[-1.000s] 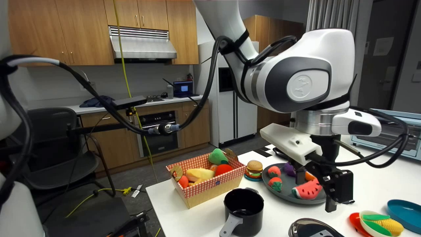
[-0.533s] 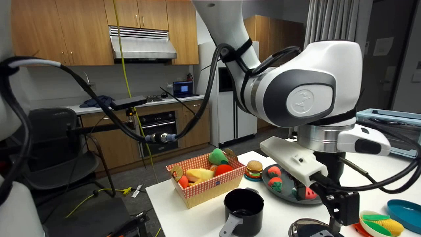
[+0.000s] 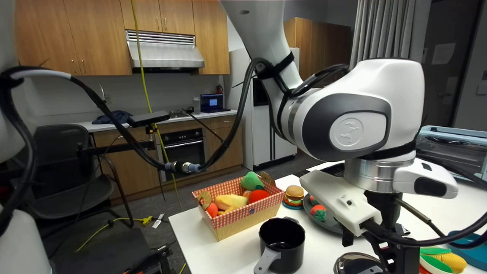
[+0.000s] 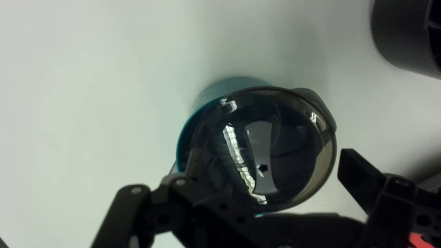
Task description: Remove the lid from the blue pot and place it on top of the blue pan
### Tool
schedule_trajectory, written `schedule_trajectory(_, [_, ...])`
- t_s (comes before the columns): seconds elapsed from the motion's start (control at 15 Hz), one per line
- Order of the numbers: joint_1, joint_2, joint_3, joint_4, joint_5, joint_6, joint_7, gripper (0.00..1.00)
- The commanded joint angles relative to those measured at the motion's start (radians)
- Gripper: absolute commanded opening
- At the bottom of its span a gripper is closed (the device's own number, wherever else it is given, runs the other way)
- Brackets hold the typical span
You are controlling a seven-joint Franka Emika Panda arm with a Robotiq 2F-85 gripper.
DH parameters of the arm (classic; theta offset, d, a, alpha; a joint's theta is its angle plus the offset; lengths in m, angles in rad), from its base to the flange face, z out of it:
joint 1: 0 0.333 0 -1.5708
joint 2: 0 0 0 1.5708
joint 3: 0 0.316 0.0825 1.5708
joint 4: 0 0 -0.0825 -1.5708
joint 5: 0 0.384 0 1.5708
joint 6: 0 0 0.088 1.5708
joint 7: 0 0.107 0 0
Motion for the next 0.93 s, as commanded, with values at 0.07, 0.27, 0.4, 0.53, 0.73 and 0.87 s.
schedule_trajectory(0.07, [0.002,0.062,0.022,0.033,0.012,0.052,-0.008,0.99])
schedule_trajectory(0.27, [0.005,0.096,0.033,0.067,0.010,0.055,-0.003,1.00])
schedule_trajectory(0.4, [0.004,0.109,0.039,0.093,0.012,0.040,0.001,1.00])
schedule_trajectory(0.53, [-0.002,0.113,0.047,0.112,0.017,0.032,-0.003,1.00])
schedule_trajectory(0.73, [-0.009,0.114,0.051,0.131,0.027,0.024,-0.007,1.00])
schedule_trajectory(0.87, [-0.010,0.113,0.050,0.130,0.026,0.029,-0.009,1.00])
